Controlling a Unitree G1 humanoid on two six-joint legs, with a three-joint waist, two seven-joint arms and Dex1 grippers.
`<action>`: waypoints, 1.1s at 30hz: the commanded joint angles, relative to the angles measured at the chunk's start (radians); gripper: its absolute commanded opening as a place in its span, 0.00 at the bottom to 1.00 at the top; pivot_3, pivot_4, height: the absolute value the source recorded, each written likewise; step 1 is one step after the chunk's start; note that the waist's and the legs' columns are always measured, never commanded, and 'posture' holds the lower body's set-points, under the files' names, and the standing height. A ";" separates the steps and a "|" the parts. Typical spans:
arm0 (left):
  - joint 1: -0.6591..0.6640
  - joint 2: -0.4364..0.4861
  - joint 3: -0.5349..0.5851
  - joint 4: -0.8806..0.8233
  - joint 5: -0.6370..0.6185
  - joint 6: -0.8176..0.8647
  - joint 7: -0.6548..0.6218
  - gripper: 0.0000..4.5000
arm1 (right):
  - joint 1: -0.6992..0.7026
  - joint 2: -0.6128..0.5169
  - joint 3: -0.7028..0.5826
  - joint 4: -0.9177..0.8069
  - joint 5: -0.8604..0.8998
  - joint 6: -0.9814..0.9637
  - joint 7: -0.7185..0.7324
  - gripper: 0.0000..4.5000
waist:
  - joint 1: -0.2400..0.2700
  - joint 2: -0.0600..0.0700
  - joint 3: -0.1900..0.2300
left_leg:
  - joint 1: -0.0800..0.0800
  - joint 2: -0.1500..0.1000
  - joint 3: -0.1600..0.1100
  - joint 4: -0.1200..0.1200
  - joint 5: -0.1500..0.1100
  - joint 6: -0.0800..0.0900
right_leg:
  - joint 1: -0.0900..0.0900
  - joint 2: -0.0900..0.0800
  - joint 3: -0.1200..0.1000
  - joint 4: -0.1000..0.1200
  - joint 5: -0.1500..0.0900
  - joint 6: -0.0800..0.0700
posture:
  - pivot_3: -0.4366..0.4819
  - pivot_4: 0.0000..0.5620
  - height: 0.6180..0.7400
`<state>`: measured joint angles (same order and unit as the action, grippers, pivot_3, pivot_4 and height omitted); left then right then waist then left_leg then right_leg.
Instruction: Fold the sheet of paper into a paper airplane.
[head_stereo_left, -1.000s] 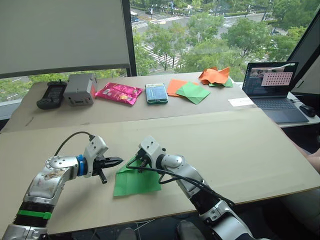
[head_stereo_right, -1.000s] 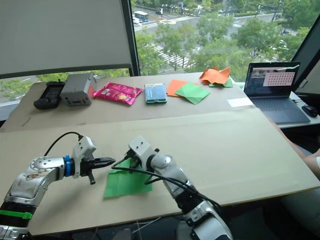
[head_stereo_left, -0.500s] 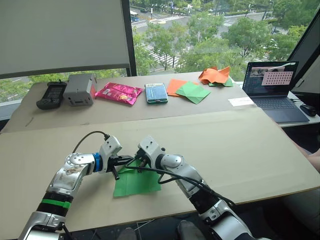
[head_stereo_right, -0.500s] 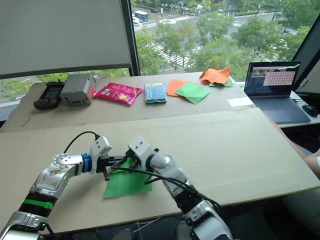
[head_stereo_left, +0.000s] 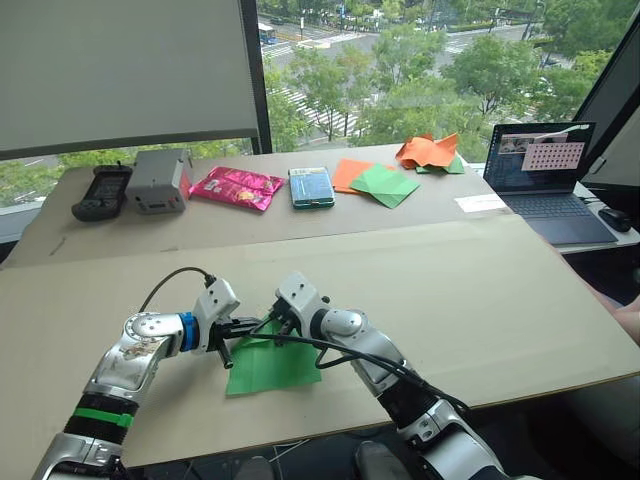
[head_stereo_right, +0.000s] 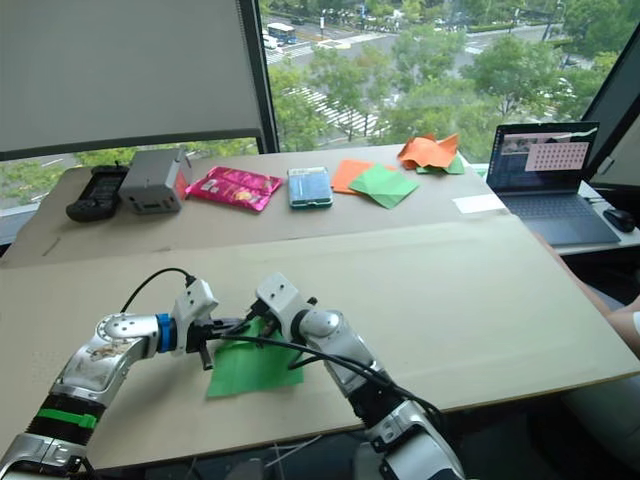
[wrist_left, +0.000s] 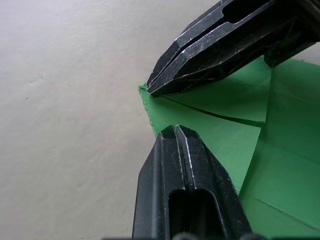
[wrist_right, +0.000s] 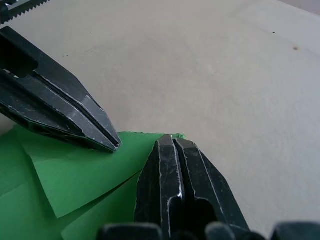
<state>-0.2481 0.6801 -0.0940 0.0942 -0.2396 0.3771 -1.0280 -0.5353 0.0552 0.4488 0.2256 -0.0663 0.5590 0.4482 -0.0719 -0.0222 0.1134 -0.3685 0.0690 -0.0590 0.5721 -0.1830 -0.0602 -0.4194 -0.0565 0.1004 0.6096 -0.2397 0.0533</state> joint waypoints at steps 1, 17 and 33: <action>0.048 0.029 -0.003 0.013 0.014 0.029 -0.007 0.01 | 0.010 -0.001 0.003 0.007 -0.006 0.020 -0.001 0.00 | 0.000 0.001 0.000 | 0.000 0.000 0.000 0.000 0.000 0.000 | 0.000 0.000 0.000 0.000 0.000 0.000 | 0.48 0.27 0.88; 0.212 0.108 0.089 -0.083 -0.029 0.057 -0.009 0.01 | 0.014 0.000 0.009 0.002 -0.005 0.021 0.004 0.00 | -0.004 0.004 0.002 | 0.000 0.000 0.000 0.000 -0.004 -0.006 | -0.001 0.000 0.000 0.000 0.000 0.000 | 0.48 0.27 0.88; 0.101 0.134 0.169 -0.183 -0.175 0.122 -0.059 0.01 | 0.015 -0.009 0.010 0.003 -0.005 0.016 0.011 0.00 | -0.001 0.000 0.005 | -0.001 0.000 0.000 0.000 -0.004 -0.007 | -0.002 -0.001 0.000 -0.001 0.000 0.000 | 0.48 0.27 0.88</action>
<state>-0.1181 0.8168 0.0453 -0.0579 -0.3858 0.4904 -1.0810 -0.5344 0.0516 0.4515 0.2182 -0.0659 0.5620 0.4529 -0.0728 -0.0227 0.1183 -0.3694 0.0691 -0.0589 0.5718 -0.1872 -0.0670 -0.4217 -0.0571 0.1004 0.6082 -0.2399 0.0529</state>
